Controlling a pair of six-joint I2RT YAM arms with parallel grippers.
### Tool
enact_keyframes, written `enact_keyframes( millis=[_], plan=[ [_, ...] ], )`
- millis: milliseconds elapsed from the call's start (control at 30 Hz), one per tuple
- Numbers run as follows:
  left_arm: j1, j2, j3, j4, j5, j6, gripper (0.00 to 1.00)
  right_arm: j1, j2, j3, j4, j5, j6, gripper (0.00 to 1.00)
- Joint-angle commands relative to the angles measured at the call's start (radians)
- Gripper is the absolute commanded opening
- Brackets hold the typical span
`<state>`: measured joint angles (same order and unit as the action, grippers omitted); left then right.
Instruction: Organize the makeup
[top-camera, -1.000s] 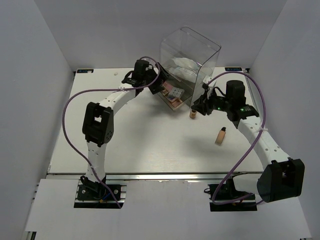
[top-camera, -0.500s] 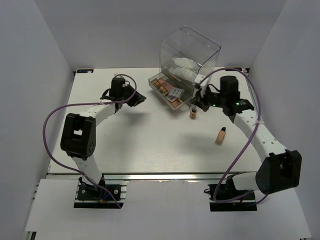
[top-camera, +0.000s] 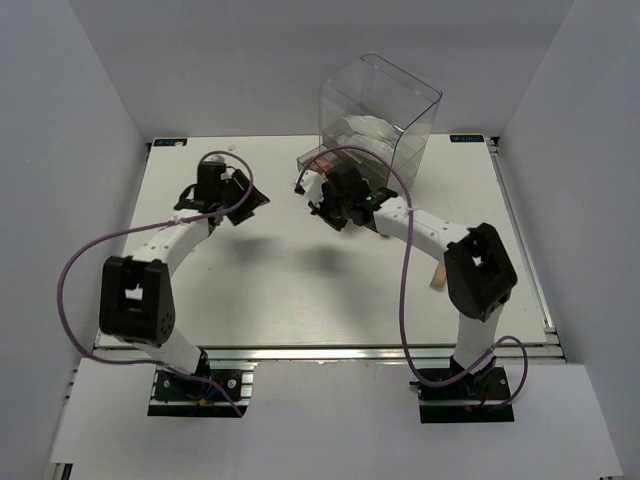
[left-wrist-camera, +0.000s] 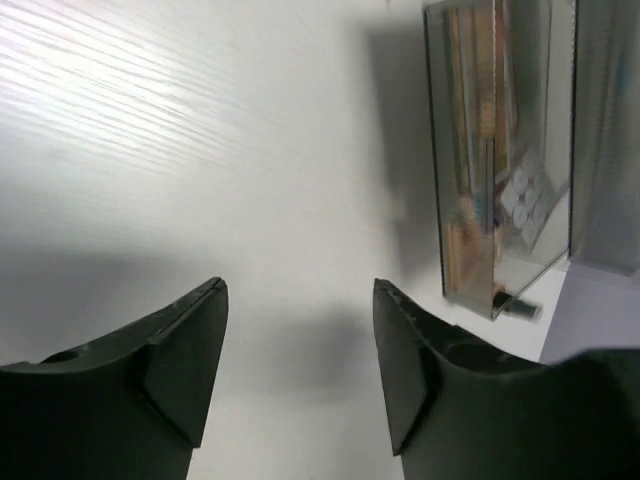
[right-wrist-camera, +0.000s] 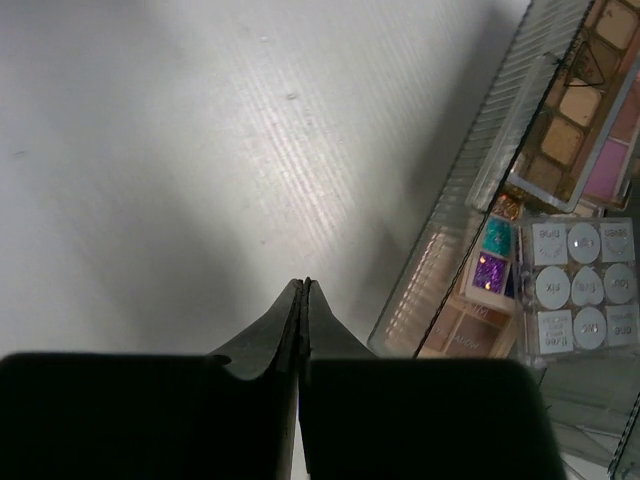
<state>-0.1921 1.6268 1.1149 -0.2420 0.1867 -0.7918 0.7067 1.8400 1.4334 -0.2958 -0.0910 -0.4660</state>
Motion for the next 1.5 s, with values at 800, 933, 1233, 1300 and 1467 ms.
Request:
enact_keyframes(
  millis=[800, 933, 1233, 1300, 1467],
  plan=[
    [0.094, -0.406, -0.243, 0.073, -0.083, 0.003, 0.98, -0.069, 0.269, 0.263, 0.133, 0.592, -0.034, 0.89],
    [0.077, -0.401, -0.285, 0.153, -0.036, -0.044, 0.98, -0.079, 0.263, 0.237, 0.155, 0.605, -0.043, 0.89],
    [-0.010, -0.302, -0.303, 0.288, 0.005, -0.070, 0.98, -0.085, 0.179, 0.150, 0.181, 0.546, -0.050, 0.89],
    [-0.032, -0.269, -0.296, 0.332, 0.019, -0.073, 0.98, -0.101, 0.083, 0.118, 0.117, 0.411, -0.011, 0.89],
    [-0.078, -0.096, -0.228, 0.420, 0.066, -0.105, 0.93, -0.209, -0.253, -0.075, 0.108, -0.373, -0.053, 0.66]
  ],
)
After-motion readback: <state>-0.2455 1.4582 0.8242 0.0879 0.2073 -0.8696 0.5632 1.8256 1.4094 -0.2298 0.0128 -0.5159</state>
